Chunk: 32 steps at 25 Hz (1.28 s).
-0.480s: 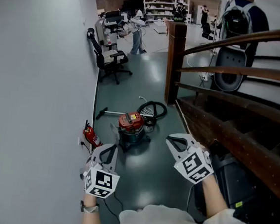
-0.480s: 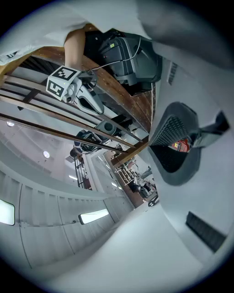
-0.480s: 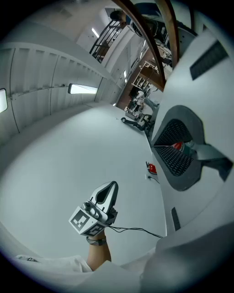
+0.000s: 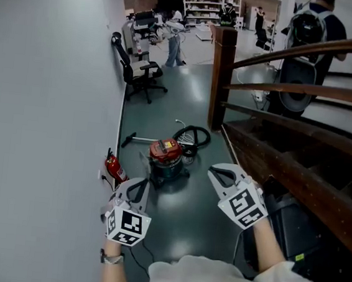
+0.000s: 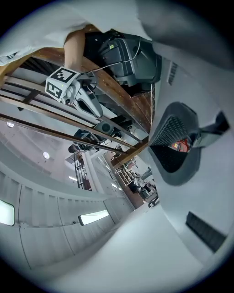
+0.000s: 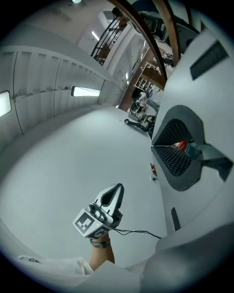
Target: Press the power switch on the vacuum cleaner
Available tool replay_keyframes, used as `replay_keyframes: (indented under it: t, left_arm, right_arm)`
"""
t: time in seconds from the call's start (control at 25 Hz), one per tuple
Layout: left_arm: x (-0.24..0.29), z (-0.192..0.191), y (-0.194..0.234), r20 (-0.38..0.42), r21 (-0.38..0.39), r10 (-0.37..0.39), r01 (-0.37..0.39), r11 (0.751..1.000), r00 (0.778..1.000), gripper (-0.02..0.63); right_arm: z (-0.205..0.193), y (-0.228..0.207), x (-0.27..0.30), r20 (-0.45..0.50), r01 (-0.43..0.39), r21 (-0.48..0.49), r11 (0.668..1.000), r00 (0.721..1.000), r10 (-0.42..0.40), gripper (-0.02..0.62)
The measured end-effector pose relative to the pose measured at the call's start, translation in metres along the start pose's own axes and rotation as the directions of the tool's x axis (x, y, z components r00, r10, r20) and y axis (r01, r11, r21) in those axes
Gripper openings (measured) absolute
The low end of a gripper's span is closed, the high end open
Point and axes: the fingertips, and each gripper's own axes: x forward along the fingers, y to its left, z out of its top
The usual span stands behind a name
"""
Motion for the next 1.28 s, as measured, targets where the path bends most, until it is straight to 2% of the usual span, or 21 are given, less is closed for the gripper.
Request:
replay_keyframes:
  t: [0.32,0.64,0.84,1.12,1.28]
  left_arm:
    - [-0.007,-0.015,0.004,-0.008,-0.006,-0.020,0.020,1.000,1.000,-0.002]
    - [-0.024,-0.049,0.009,-0.022,-0.019,-0.053,0.053,0.998,0.998,-0.002]
    - [-0.026,-0.055,0.022,-0.011,-0.019,-0.058,0.058,0.998,0.998,-0.002]
    - [-0.006,-0.062,0.037,-0.005,-0.010,-0.069,0.069,0.998,0.998,-0.002]
    - [0.013,-0.069,0.055,-0.018,-0.009,-0.050,0.050,0.999,0.999,-0.002]
  right_arm:
    - [0.007,0.006,0.008,-0.004,0.017,0.001,1.000,1.000,-0.017,0.031]
    - [0.009,0.031,0.013,-0.029,0.048,0.039,0.998,0.998,-0.047,0.031]
    - [0.013,0.042,0.019,-0.042,0.052,0.041,0.998,0.998,-0.050,0.031]
    - [0.015,0.030,0.041,-0.046,0.063,0.036,0.997,0.997,-0.061,0.031]
    - [0.015,0.014,0.066,-0.045,0.058,0.006,0.998,0.997,-0.058,0.031]
